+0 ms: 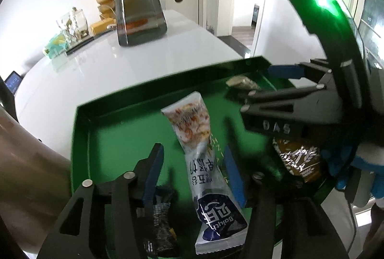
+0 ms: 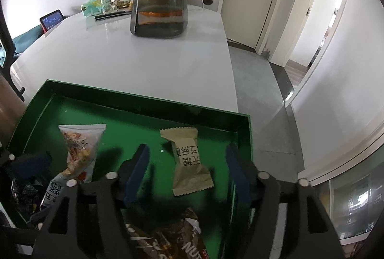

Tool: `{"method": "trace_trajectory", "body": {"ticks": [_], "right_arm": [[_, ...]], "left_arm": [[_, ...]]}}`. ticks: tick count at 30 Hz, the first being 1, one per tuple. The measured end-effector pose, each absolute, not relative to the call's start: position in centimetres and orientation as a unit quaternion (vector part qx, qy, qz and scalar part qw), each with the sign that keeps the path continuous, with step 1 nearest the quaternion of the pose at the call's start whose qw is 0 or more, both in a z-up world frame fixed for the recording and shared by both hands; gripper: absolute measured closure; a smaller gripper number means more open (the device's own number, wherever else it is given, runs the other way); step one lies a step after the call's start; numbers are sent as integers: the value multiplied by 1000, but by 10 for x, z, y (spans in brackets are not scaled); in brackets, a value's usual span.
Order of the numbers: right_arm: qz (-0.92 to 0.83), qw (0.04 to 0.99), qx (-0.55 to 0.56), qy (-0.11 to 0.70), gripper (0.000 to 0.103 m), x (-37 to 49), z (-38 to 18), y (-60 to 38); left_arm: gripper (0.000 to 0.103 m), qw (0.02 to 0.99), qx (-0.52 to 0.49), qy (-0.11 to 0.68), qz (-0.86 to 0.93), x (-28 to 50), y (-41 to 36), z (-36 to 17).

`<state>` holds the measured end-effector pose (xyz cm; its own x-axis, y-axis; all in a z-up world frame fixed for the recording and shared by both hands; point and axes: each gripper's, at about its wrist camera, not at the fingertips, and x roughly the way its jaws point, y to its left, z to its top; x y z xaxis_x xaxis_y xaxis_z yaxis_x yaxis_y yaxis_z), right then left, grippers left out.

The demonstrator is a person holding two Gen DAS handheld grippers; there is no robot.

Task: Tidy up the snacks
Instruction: 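Open both grippers to release the snacks into the tray, then withdraw both open grippers from the tray toward the loose snacks on the table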

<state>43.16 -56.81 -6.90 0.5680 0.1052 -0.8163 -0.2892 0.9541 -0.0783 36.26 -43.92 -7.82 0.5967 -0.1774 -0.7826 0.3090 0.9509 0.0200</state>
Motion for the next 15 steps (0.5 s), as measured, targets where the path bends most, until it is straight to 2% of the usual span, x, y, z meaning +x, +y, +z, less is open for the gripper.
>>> {"method": "trace_trajectory", "body": {"ticks": [10, 15], "right_arm": [[115, 888, -114, 430, 9, 422, -47, -560], [108, 894, -122, 418, 1, 416, -34, -557]], "left_arm": [[47, 902, 77, 404, -128, 351, -432, -64], [44, 905, 72, 400, -129, 341, -428, -56]]}}
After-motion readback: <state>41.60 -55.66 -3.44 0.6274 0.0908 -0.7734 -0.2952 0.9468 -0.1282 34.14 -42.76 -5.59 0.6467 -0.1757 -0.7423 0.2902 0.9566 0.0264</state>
